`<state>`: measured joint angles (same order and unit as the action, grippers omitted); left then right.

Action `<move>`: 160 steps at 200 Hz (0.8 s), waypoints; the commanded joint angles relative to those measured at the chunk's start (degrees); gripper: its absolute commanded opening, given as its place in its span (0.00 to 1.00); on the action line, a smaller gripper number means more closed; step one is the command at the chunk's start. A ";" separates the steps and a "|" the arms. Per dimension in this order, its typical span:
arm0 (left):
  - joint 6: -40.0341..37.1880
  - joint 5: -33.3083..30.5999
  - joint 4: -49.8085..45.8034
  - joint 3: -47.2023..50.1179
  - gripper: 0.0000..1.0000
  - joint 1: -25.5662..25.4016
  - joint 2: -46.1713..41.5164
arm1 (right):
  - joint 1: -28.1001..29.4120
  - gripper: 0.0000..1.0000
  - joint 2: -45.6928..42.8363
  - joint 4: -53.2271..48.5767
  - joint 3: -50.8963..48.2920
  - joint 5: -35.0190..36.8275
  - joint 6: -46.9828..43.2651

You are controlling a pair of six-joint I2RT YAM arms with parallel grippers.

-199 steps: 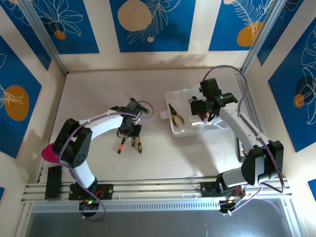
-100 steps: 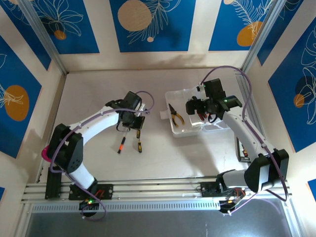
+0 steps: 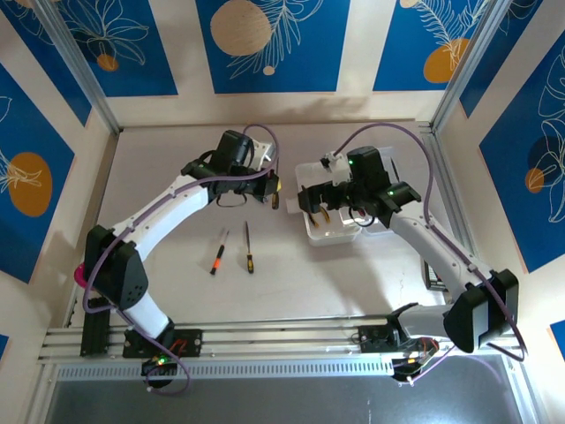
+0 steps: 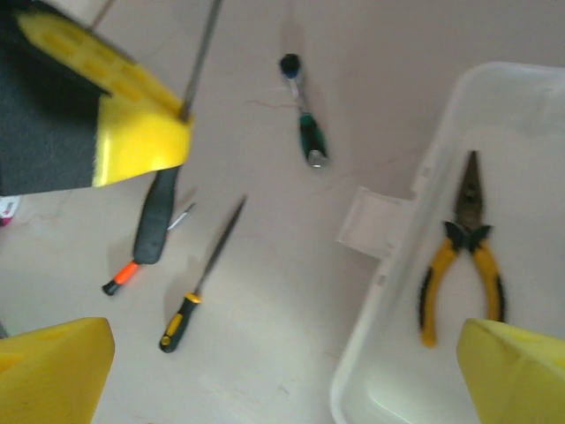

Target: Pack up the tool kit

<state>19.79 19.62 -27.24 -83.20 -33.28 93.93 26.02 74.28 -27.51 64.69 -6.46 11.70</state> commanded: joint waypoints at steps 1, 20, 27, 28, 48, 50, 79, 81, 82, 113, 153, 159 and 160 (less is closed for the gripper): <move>3.67 6.38 5.50 -1.81 0.00 -0.21 1.06 | 1.67 0.98 1.83 5.91 -1.14 -4.41 2.35; 5.13 9.25 7.81 -1.58 0.00 -0.21 1.56 | 2.17 0.94 3.92 9.17 -0.84 -7.36 4.14; 5.59 9.75 8.60 -1.25 0.00 -0.22 1.66 | 2.51 0.93 4.61 10.14 -0.66 -8.02 4.68; 5.64 9.83 8.69 -1.21 0.00 -0.26 1.63 | 2.53 0.93 4.72 10.26 -0.64 -8.08 4.70; 6.60 10.43 10.25 -0.09 0.00 -0.19 1.32 | 3.15 0.87 6.83 11.07 0.62 -7.87 5.11; 6.67 10.57 10.38 0.00 0.00 -0.20 1.27 | 3.16 0.86 6.95 11.07 0.73 -7.91 5.11; 7.10 11.24 11.47 0.67 0.00 -0.17 0.64 | 3.43 0.72 9.14 11.41 2.34 -7.86 5.52; 7.08 11.32 11.54 0.67 0.00 -0.20 0.58 | 3.42 0.71 9.26 11.38 2.43 -7.87 5.50; 7.09 11.32 11.57 0.67 0.00 -0.20 0.56 | 3.47 0.70 9.28 11.40 2.45 -7.87 5.51; 7.45 12.12 12.48 0.93 0.00 -0.19 0.54 | 3.68 0.54 9.68 12.38 2.90 -7.43 6.21; 7.45 12.42 12.68 2.22 0.00 -0.28 0.90 | 4.21 0.27 9.23 12.52 2.99 -6.76 6.49; 7.46 12.45 12.87 2.55 0.00 -0.20 0.88 | 4.21 0.21 9.19 12.41 3.03 -6.58 6.40; 7.55 12.45 12.85 2.58 0.00 -0.25 0.80 | 4.21 0.20 9.16 12.36 3.06 -6.57 6.40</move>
<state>26.74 29.69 -15.46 -81.95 -33.26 95.00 30.04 83.88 -15.84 65.91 -13.15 18.39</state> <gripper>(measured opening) 0.043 0.288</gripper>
